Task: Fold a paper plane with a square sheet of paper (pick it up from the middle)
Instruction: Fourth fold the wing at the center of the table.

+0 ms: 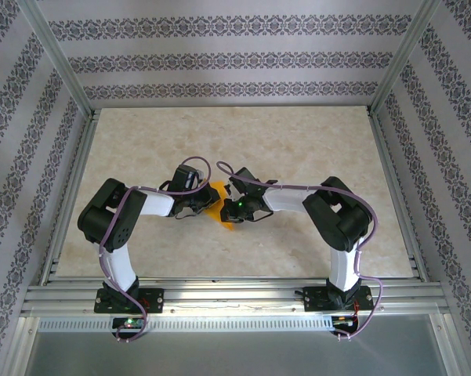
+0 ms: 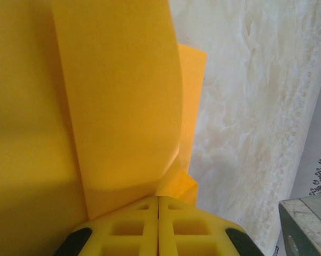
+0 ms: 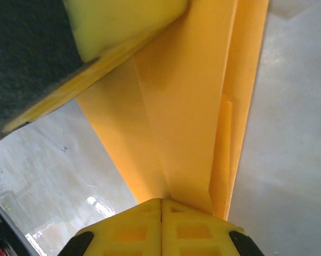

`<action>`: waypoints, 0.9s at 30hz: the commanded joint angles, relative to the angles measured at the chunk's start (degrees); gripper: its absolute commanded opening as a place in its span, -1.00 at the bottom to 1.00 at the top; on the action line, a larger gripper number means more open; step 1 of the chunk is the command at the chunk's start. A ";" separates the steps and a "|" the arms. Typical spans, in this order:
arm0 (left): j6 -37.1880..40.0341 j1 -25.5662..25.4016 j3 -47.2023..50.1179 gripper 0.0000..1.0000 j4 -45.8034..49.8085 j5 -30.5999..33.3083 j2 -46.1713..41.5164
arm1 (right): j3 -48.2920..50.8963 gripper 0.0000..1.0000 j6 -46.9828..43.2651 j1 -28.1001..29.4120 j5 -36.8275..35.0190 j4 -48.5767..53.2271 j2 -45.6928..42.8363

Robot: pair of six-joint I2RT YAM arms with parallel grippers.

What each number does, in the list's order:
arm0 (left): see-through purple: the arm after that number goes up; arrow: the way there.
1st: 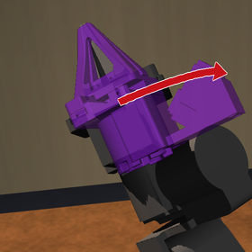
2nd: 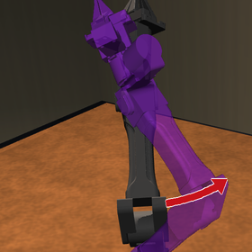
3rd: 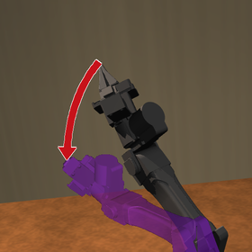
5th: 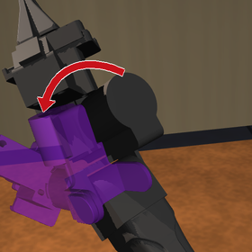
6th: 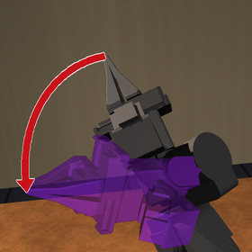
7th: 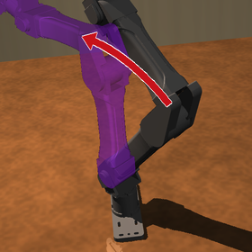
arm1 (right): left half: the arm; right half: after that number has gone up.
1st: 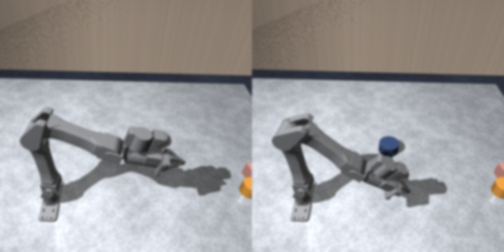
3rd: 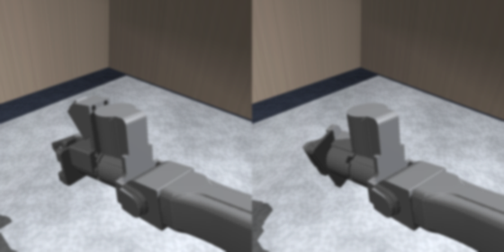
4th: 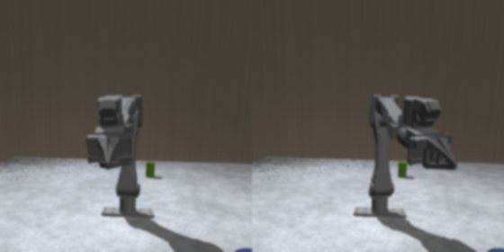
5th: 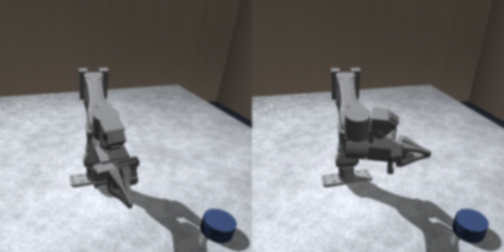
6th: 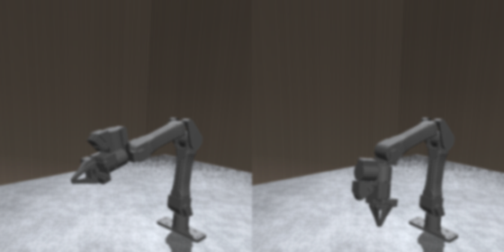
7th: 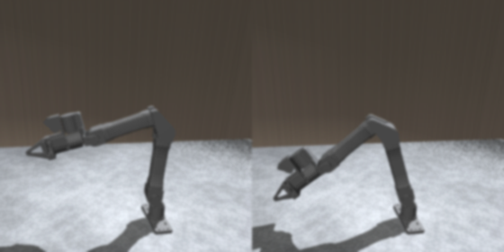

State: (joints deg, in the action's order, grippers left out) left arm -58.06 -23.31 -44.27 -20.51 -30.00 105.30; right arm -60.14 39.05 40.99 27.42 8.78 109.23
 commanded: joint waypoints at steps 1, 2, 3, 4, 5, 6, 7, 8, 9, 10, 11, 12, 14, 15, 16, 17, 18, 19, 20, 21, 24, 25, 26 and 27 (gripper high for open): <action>0.41 -0.66 1.27 -0.87 3.11 1.41 2.07 | 3.25 -0.87 1.21 -0.56 0.01 -0.21 -0.74; 0.44 -0.60 1.34 -0.87 3.15 1.46 1.98 | 4.18 -0.87 1.55 -0.54 0.41 -0.95 -0.85; 0.34 -0.60 1.30 -0.87 3.11 1.43 2.03 | 5.12 -0.87 1.93 -0.49 0.86 -1.62 -1.01; 0.44 -0.64 1.31 -0.87 3.11 1.43 2.08 | 5.93 -0.87 2.41 -0.52 1.37 -2.60 -1.10; 0.41 -0.61 1.38 -0.87 3.11 1.42 2.26 | 7.03 -0.87 2.92 -0.61 1.94 -3.91 -1.33; 0.36 -0.61 1.36 -0.87 3.11 1.42 2.29 | 8.15 -0.87 3.56 -0.69 2.24 -5.19 -1.67; 0.34 -0.66 1.38 -0.87 3.11 1.50 2.44 | 9.07 -0.87 4.17 -0.80 2.44 -6.29 -2.01; 0.24 -0.63 1.43 -0.88 3.15 1.63 2.46 | 10.33 -0.87 4.81 -1.00 2.90 -7.84 -2.31; 0.15 -0.60 1.55 -0.88 3.03 1.76 2.46 | 11.24 -0.87 5.29 -1.13 3.39 -9.07 -2.69; 0.14 -0.66 1.61 -0.87 3.09 1.85 2.54 | 11.80 -0.86 5.59 -1.20 3.65 -9.97 -3.02; 0.06 -0.60 1.63 -0.88 3.42 2.07 2.59 | 12.35 -0.86 5.85 -1.18 4.26 -10.66 -3.35; 0.10 -0.60 1.64 -0.88 3.61 2.37 2.55 | 12.92 -0.85 5.92 -1.10 4.80 -11.19 -3.69; 0.06 -0.60 1.67 -0.88 4.14 2.82 2.63 | 13.80 -0.84 5.81 -1.03 4.97 -11.43 -4.39; -0.02 -0.62 1.64 -0.89 4.61 3.16 2.63 | 14.17 -0.84 5.62 -1.04 5.02 -11.09 -4.70; 0.01 -0.67 1.60 -0.91 4.93 3.40 2.60 | 14.63 -0.84 5.23 -1.00 5.05 -10.85 -5.09; -0.07 -0.60 1.64 -0.92 5.16 3.61 2.63 | 15.15 -0.84 5.01 -0.97 4.93 -10.43 -5.40; -0.14 -0.60 1.60 -0.93 5.44 3.87 2.60 | 15.50 -0.83 4.62 -0.94 4.67 -9.69 -5.88; -0.21 -0.63 1.64 -0.93 5.70 4.20 2.60 | 15.90 -0.83 4.13 -0.91 4.50 -8.94 -6.38; -0.23 -0.63 1.60 -0.93 5.91 4.31 2.56 | 16.40 -0.82 3.74 -0.81 4.27 -8.62 -6.84; -0.35 -0.64 1.64 -0.93 6.03 4.49 2.57 | 16.82 -0.83 3.27 -0.73 4.37 -8.28 -7.30; -0.31 -0.60 1.64 -0.93 6.60 4.75 2.50 | 17.57 -0.84 1.87 0.00 4.39 -6.44 -8.18; -0.36 -0.62 1.60 -0.94 6.63 4.79 2.49 | 17.60 -0.84 1.31 0.31 4.19 -5.55 -8.38; -0.38 -0.64 1.64 -0.94 6.58 4.73 2.59 | 17.60 -0.84 1.05 0.51 3.75 -4.53 -8.63; -0.39 -0.58 1.61 -0.94 6.63 4.69 2.60 | 17.60 -0.84 0.73 0.61 3.13 -3.42 -8.92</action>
State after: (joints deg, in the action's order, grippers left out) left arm -58.72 -24.01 -44.23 -20.32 -30.83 105.47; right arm -44.51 41.95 40.23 30.79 -4.08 101.01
